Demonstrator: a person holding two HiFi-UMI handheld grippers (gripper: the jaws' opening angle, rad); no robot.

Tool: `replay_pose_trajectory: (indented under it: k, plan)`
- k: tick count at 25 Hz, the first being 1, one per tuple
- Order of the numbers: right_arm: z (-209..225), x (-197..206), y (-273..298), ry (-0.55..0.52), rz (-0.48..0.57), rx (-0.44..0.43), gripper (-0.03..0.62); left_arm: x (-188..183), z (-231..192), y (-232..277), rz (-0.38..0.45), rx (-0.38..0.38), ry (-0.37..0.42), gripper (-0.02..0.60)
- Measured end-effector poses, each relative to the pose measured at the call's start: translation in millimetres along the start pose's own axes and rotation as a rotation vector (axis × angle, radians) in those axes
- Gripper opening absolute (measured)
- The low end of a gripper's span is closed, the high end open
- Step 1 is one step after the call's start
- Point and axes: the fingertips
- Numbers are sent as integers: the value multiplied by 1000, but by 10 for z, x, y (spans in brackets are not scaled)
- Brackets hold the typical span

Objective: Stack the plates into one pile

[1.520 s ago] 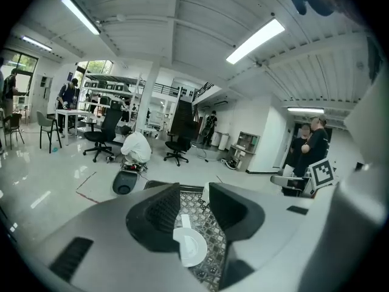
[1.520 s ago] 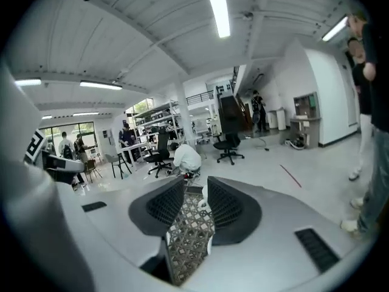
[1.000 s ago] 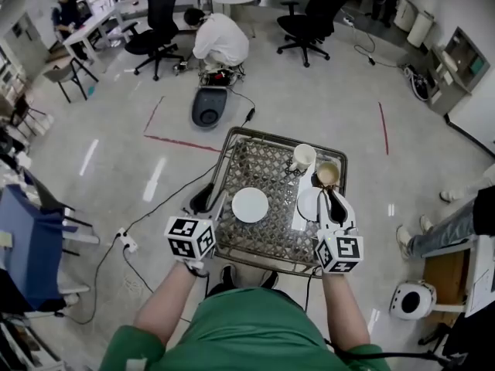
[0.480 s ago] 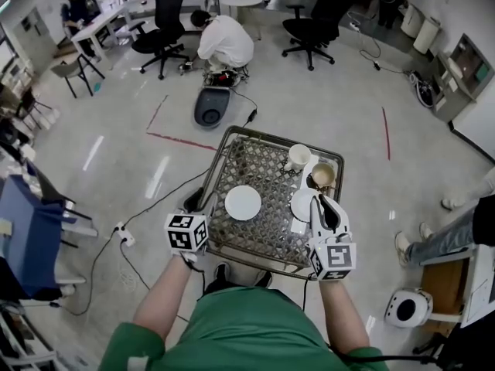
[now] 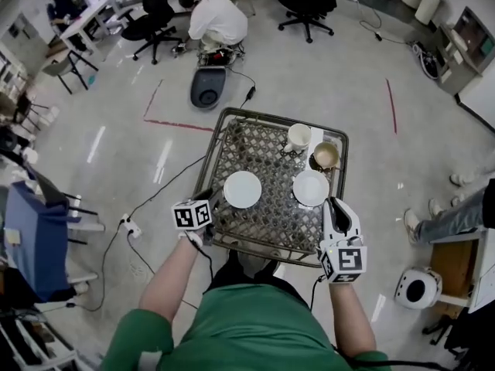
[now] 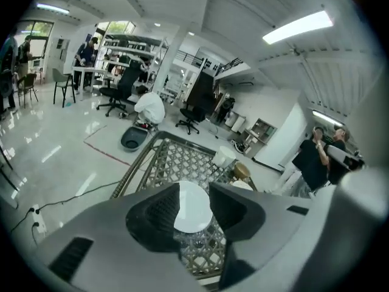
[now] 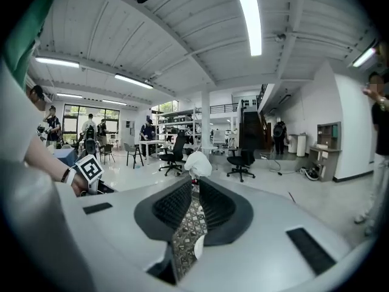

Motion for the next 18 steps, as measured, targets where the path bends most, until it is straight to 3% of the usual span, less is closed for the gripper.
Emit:
replay_pose_trajectory:
  k: [7,13,18]
  plan:
    - [13,358,103,22,-117,72,58,395,-631,569,-118,49,-201,161]
    - [-54,318,185,35,-151,143,58,451,-999,847,-184,62,-257,163]
    - [-198,382,242,74,-186,188,58,589,-1087,983,-254,119,-297,163]
Point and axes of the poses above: the fingertips, and each gripper's own axes: y forward along the fingers, z to its right, x out of its underside, and after that the axes turned 12 degrees about x, right-handed
